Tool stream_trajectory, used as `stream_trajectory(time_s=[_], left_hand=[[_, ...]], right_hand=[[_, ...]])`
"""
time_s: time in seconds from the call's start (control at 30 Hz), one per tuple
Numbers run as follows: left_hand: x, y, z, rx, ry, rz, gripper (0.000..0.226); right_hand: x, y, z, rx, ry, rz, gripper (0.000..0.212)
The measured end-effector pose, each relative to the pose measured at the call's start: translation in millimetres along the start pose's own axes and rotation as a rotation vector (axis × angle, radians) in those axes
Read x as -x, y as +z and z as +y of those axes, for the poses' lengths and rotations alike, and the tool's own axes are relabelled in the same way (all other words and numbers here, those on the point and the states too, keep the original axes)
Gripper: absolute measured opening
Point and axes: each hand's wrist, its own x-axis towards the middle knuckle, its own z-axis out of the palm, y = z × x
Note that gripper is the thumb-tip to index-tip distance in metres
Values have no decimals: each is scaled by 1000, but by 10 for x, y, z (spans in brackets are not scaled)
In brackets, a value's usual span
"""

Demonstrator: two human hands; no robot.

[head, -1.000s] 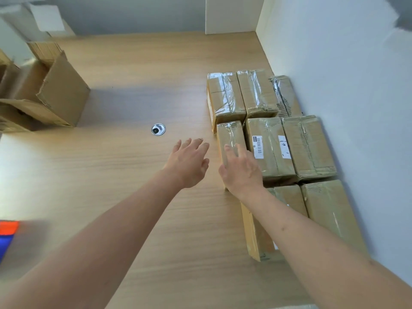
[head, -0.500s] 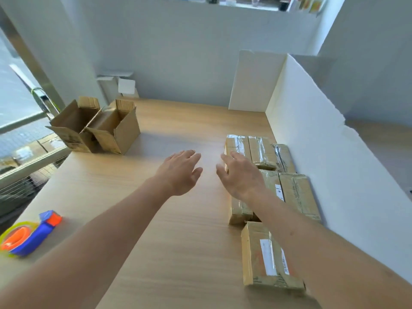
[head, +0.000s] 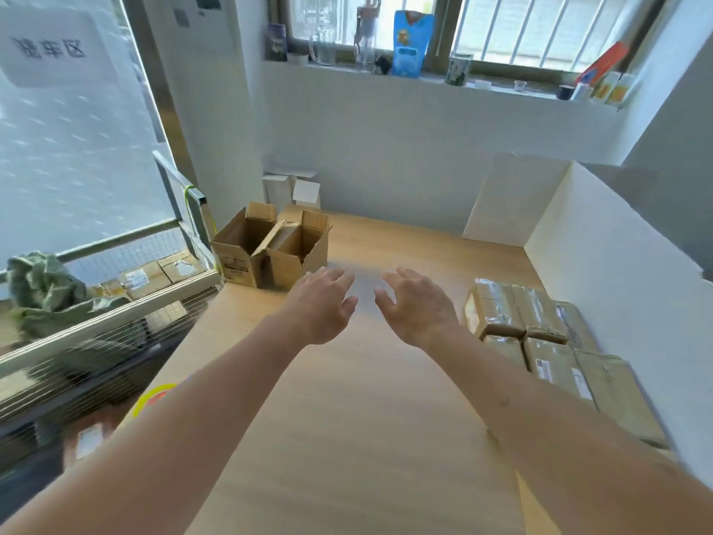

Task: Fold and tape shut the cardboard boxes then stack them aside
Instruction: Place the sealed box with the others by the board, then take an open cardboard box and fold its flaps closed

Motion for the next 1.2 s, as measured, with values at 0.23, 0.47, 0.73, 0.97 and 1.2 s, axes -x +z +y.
stream_trajectory(time_s=[0.23, 0.47, 0.73, 0.97, 1.2], left_hand=[[276, -152, -1369, -14, 48, -76, 53], [236, -277, -2237, -21, 50, -102, 57], [-265, -230, -2737, -36, 38, -141, 55], [-1018, 57, -3109, -60, 0, -183, 55], [-1609, 454, -3449, -54, -35, -246, 54]], right_hand=[[-171, 544, -1331, 3, 45, -43, 46], [-485, 744, -1961, 4, 63, -101, 43], [-1095, 1195, -2173, -38, 77, -154, 45], [-1944, 1657, -2033, -69, 59, -173, 44], [-2640, 2209, -1930, -65, 105, -176, 39]])
